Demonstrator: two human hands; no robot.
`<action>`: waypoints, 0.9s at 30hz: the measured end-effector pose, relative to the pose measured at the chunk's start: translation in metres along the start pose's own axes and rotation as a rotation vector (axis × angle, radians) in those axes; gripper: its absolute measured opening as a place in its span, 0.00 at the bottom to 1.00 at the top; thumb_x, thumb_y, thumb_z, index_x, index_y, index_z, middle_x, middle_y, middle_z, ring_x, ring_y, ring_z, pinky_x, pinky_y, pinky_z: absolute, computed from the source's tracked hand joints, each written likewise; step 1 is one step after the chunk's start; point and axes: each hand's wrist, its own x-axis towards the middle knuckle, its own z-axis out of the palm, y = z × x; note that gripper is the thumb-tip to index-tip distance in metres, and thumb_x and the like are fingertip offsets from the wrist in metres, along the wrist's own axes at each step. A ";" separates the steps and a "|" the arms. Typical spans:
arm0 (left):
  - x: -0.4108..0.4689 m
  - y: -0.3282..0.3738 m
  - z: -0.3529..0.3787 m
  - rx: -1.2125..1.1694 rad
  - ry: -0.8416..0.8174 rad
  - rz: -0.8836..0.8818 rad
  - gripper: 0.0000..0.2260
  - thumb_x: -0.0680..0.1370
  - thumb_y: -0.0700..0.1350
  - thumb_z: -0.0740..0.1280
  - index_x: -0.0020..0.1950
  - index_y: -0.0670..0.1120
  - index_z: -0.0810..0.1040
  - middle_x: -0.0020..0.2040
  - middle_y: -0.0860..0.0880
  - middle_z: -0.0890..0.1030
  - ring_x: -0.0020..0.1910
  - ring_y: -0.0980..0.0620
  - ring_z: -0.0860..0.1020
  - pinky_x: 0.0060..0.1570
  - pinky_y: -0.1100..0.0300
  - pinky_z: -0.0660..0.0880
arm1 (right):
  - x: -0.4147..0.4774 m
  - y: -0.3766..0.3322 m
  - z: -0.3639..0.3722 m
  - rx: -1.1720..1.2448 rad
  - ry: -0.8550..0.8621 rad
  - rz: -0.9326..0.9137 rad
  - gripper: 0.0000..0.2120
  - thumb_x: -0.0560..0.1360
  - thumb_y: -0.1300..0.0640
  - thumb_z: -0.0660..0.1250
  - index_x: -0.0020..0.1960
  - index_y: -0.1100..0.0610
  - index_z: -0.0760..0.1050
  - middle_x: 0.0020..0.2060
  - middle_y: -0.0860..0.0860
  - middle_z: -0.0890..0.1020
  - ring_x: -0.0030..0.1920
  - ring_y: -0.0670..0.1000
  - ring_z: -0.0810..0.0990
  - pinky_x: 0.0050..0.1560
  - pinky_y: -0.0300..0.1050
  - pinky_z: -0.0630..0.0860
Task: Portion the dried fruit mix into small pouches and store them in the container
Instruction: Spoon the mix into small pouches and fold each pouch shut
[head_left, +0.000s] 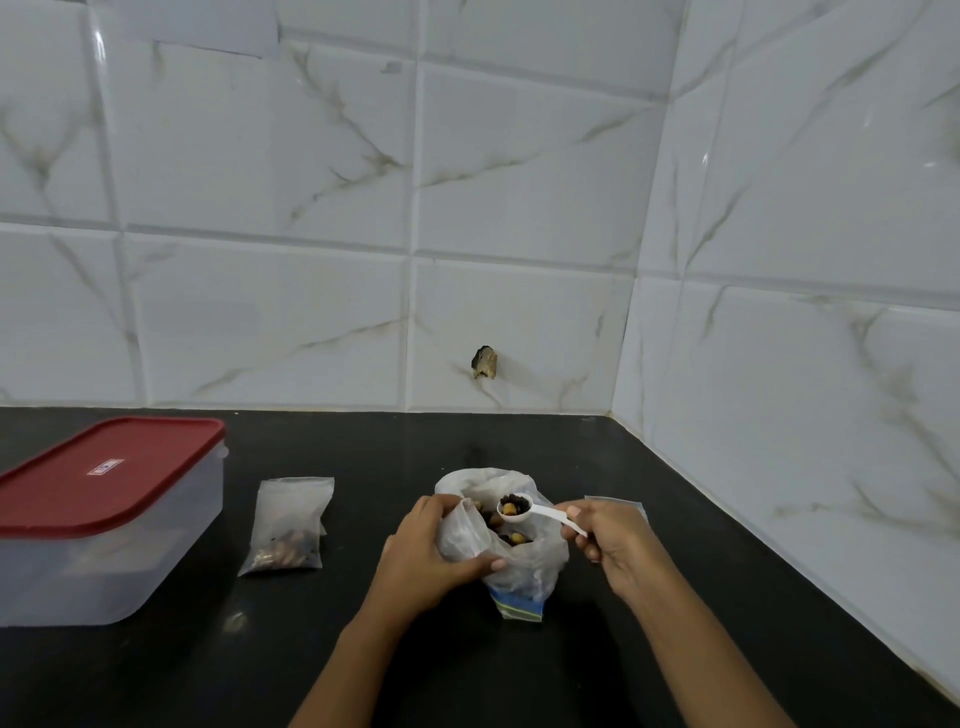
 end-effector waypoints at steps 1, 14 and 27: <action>0.000 0.000 -0.001 0.001 0.019 -0.009 0.28 0.56 0.69 0.72 0.51 0.64 0.69 0.52 0.63 0.74 0.53 0.61 0.74 0.57 0.56 0.73 | -0.003 -0.002 -0.002 -0.009 -0.005 -0.019 0.13 0.79 0.66 0.55 0.50 0.63 0.79 0.30 0.53 0.74 0.28 0.45 0.65 0.24 0.33 0.61; -0.004 0.008 -0.005 -0.230 0.016 -0.075 0.20 0.64 0.50 0.78 0.52 0.53 0.77 0.47 0.54 0.83 0.46 0.60 0.81 0.46 0.65 0.78 | -0.039 -0.015 0.028 -0.454 -0.097 -0.492 0.10 0.78 0.62 0.61 0.49 0.54 0.82 0.39 0.50 0.82 0.36 0.42 0.78 0.37 0.33 0.73; -0.005 0.008 -0.006 -0.378 0.079 -0.068 0.21 0.62 0.52 0.77 0.53 0.51 0.77 0.48 0.51 0.82 0.49 0.53 0.81 0.48 0.58 0.80 | -0.034 0.007 0.024 -0.907 0.011 -1.389 0.13 0.71 0.50 0.62 0.43 0.54 0.83 0.40 0.46 0.85 0.45 0.44 0.79 0.50 0.32 0.71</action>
